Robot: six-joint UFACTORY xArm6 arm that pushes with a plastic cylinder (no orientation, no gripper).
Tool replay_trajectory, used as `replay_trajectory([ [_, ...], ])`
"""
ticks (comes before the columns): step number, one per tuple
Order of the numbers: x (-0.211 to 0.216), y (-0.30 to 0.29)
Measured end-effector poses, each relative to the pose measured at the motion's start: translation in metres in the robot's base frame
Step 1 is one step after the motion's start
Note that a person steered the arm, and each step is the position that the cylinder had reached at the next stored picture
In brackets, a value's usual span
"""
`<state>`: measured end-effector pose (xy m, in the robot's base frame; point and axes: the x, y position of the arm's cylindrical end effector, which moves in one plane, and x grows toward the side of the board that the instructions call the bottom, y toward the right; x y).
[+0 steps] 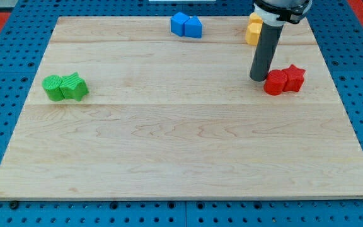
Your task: Move the red blocks towards the center of the board
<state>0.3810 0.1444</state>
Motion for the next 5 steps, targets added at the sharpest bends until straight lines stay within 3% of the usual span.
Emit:
replay_trajectory([
  [1,0.003,-0.001],
  [3,0.150,-0.054],
  [4,0.193,-0.054],
  [5,0.193,-0.035],
])
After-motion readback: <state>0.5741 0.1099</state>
